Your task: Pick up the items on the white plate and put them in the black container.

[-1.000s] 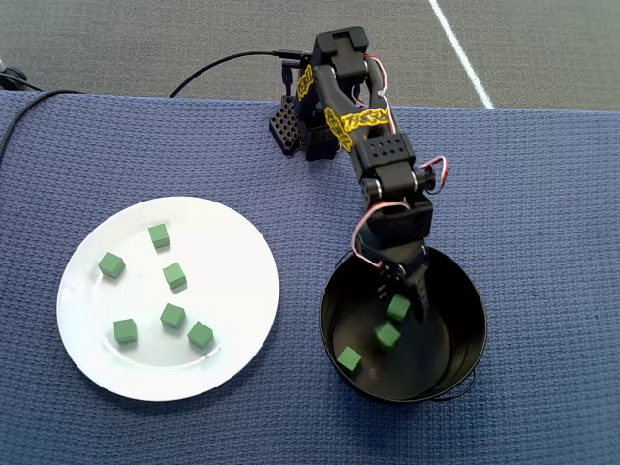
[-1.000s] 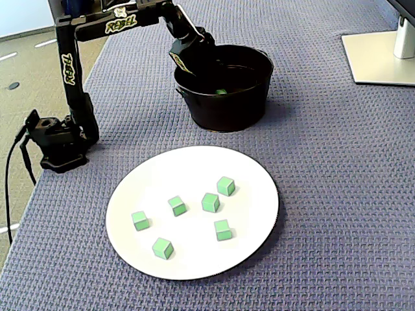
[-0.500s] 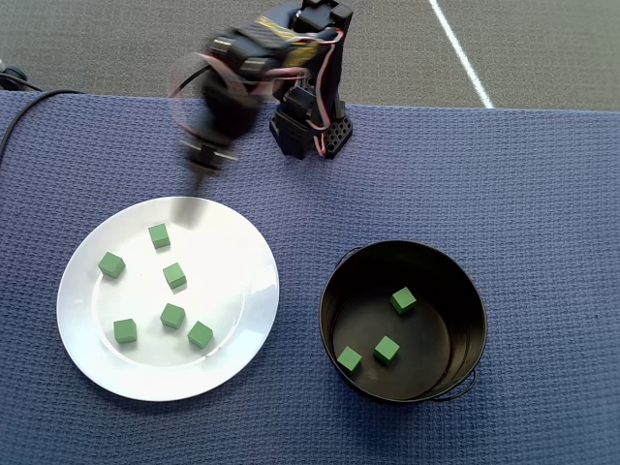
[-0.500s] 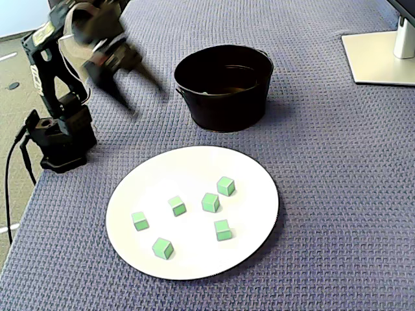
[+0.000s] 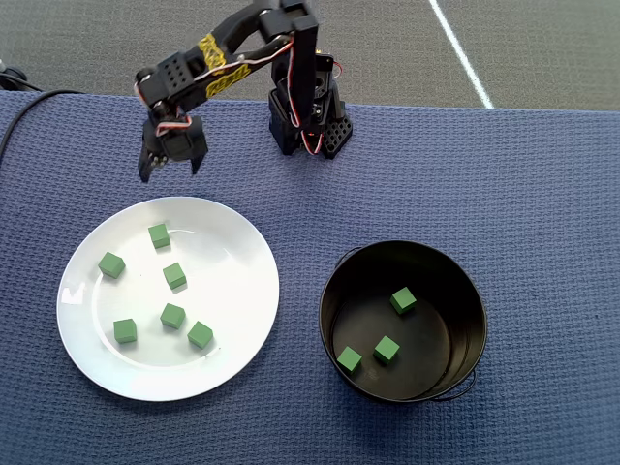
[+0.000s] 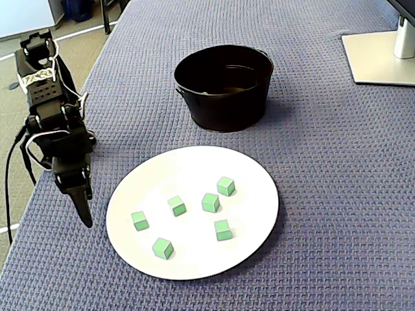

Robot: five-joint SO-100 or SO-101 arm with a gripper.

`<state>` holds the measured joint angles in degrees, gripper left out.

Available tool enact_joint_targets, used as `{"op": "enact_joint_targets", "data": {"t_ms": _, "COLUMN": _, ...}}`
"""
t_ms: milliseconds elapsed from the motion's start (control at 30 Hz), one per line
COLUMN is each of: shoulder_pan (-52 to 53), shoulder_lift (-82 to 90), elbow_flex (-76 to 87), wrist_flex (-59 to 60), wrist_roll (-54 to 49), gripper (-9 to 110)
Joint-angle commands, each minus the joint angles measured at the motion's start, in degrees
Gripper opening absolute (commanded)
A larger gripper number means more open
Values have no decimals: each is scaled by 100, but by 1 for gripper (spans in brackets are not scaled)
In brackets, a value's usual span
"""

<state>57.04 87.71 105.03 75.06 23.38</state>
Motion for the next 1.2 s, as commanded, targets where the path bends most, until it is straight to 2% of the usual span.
{"op": "enact_joint_targets", "data": {"t_ms": 0, "shoulder_pan": -519, "shoulder_lift": -281, "elbow_flex": -1371, "wrist_flex": 826, "wrist_roll": 448, "gripper": 28}}
{"op": "enact_joint_targets", "data": {"t_ms": 200, "shoulder_pan": -1169, "shoulder_lift": -501, "elbow_flex": -2312, "wrist_flex": 1723, "wrist_roll": 861, "gripper": 33}}
{"op": "enact_joint_targets", "data": {"t_ms": 400, "shoulder_pan": -1187, "shoulder_lift": -896, "elbow_flex": -1863, "wrist_flex": 554, "wrist_roll": 879, "gripper": 31}}
{"op": "enact_joint_targets", "data": {"t_ms": 633, "shoulder_pan": -1327, "shoulder_lift": -1679, "elbow_flex": -2312, "wrist_flex": 475, "wrist_roll": 694, "gripper": 30}}
{"op": "enact_joint_targets", "data": {"t_ms": 900, "shoulder_pan": -1397, "shoulder_lift": -1898, "elbow_flex": -2109, "wrist_flex": -264, "wrist_roll": 642, "gripper": 32}}
{"op": "enact_joint_targets", "data": {"t_ms": 1067, "shoulder_pan": -1433, "shoulder_lift": -1978, "elbow_flex": -2083, "wrist_flex": -255, "wrist_roll": 562, "gripper": 26}}
{"op": "enact_joint_targets", "data": {"t_ms": 1167, "shoulder_pan": -1397, "shoulder_lift": -1934, "elbow_flex": -1881, "wrist_flex": -457, "wrist_roll": 809, "gripper": 14}}
